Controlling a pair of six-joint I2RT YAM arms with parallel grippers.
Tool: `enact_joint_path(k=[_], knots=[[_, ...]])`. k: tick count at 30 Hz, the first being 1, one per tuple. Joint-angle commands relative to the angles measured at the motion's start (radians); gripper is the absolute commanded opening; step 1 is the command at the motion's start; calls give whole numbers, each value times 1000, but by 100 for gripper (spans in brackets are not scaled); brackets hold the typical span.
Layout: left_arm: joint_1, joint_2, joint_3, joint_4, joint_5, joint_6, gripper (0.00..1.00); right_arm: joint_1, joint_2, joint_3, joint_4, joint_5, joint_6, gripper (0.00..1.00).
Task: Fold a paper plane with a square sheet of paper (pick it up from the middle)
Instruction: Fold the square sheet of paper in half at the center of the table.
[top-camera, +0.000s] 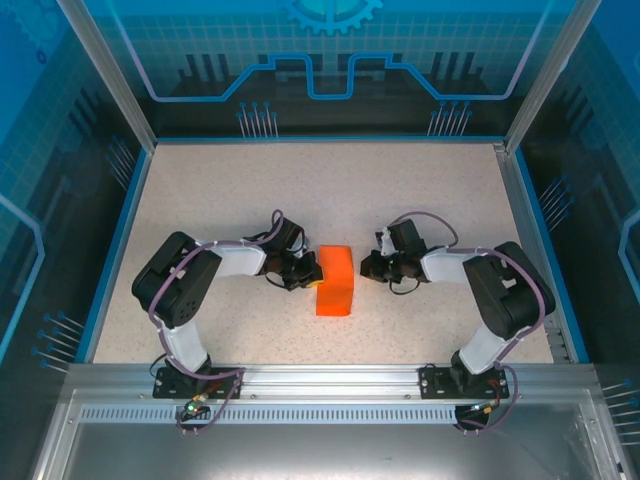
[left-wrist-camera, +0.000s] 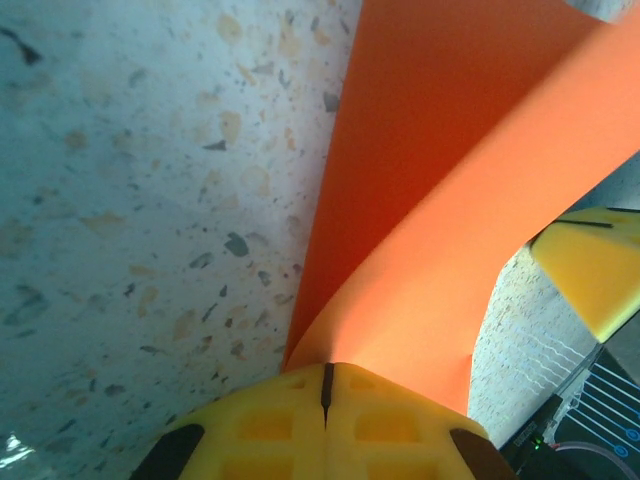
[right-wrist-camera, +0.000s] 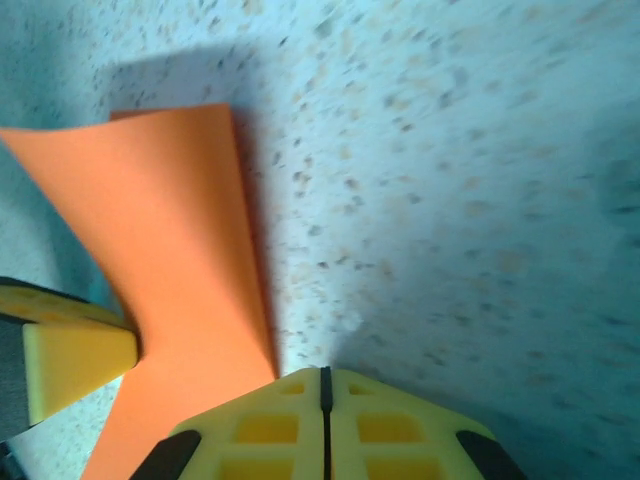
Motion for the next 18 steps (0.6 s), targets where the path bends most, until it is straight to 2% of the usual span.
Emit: enact_joint_path(k=[1, 4, 8, 14, 18], knots=[[-4, 121, -81, -226, -195, 9, 0, 34, -53, 44, -80, 42, -29, 7], [-5, 121, -75, -232, -193, 10, 0, 103, -51, 98, -77, 40, -13, 7], [-4, 125, -71, -235, -192, 10, 0, 154, 57, 171, -48, 5, 16, 7], [-4, 125, -65, -247, -192, 21, 0, 154, 174, 243, -32, -3, 27, 6], [-6, 120, -65, -256, -196, 30, 0, 121, 196, 239, -32, 15, 26, 6]])
